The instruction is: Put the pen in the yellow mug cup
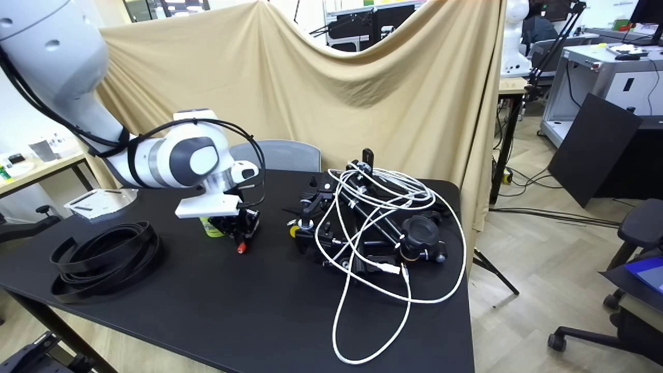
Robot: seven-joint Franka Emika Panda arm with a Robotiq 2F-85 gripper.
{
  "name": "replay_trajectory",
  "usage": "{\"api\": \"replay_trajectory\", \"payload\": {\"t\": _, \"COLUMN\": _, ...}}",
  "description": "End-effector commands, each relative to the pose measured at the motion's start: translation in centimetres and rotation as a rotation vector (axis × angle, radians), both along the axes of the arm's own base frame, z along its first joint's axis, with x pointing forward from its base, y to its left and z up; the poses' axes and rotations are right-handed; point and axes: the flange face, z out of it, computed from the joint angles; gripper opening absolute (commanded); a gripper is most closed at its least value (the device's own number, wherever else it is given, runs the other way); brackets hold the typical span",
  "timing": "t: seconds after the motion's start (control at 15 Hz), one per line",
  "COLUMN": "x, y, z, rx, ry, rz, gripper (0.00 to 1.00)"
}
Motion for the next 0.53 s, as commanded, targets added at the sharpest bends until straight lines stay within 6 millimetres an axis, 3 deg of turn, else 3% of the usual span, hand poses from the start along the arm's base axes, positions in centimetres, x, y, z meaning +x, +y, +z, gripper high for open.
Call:
{"api": "replay_trajectory", "payload": {"t": 0.0, "x": 0.2, "y": -0.1, "z": 2.6, "rx": -0.014, "ry": -0.031, "rz": -0.016, "gripper": 0.05}}
{"api": "replay_trajectory", "payload": {"t": 0.47, "x": 0.2, "y": 0.9, "z": 10.4, "rx": -0.067, "ry": 0.090, "rz": 0.043, "gripper": 0.05}}
